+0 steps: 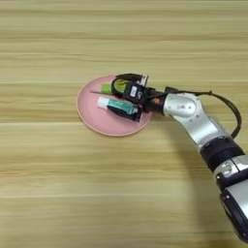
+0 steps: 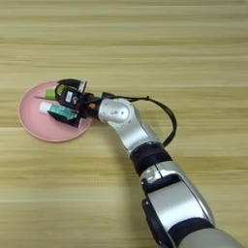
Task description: Move the objects on the table
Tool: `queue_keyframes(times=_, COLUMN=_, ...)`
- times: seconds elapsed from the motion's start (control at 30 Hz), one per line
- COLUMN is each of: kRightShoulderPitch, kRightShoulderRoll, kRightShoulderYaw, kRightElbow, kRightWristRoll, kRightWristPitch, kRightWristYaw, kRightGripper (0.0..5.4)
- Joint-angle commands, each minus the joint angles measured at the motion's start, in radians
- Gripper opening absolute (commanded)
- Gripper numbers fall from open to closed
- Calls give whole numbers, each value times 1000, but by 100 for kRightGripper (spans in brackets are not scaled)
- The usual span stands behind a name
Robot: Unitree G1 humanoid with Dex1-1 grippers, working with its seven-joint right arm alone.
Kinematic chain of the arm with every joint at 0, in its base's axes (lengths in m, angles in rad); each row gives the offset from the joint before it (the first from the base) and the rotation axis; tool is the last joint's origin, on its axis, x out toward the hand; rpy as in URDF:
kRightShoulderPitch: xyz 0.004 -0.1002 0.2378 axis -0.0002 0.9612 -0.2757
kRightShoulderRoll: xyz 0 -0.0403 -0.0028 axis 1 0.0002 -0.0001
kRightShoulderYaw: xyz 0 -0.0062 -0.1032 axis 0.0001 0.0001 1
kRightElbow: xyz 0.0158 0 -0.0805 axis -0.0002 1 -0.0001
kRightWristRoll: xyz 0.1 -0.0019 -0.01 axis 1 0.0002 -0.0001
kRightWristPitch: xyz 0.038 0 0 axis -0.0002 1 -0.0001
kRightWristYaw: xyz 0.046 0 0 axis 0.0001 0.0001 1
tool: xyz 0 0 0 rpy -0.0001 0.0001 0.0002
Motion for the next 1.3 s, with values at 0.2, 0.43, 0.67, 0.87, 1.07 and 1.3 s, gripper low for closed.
queue_keyframes(times=0.2, kRightShoulderPitch=-72, kRightShoulderRoll=13, kRightShoulderYaw=-92, kRightElbow=-121, kRightWristRoll=148, kRightWristPitch=60, kRightWristYaw=32, kRightGripper=537)
queue_keyframes(times=0.43, kRightShoulderPitch=-82, kRightShoulderRoll=18, kRightShoulderYaw=-150, kRightElbow=-200, kRightWristRoll=286, kRightWristPitch=200, kRightWristYaw=122, kRightGripper=537)
queue_keyframes(times=0.67, kRightShoulderPitch=-103, kRightShoulderRoll=25, kRightShoulderYaw=-218, kRightElbow=-270, kRightWristRoll=421, kRightWristPitch=381, kRightWristYaw=177, kRightGripper=537)
queue_keyframes(times=0.87, kRightShoulderPitch=-111, kRightShoulderRoll=22, kRightShoulderYaw=-242, kRightElbow=-307, kRightWristRoll=469, kRightWristPitch=474, kRightWristYaw=190, kRightGripper=537)
queue_keyframes(times=1.07, kRightShoulderPitch=-115, kRightShoulderRoll=15, kRightShoulderYaw=-258, kRightElbow=-322, kRightWristRoll=485, kRightWristPitch=511, kRightWristYaw=200, kRightGripper=537)
queue_keyframes(times=1.3, kRightShoulderPitch=-142, kRightShoulderRoll=14, kRightShoulderYaw=-306, kRightElbow=-308, kRightWristRoll=511, kRightWristPitch=528, kRightWristYaw=187, kRightGripper=537)
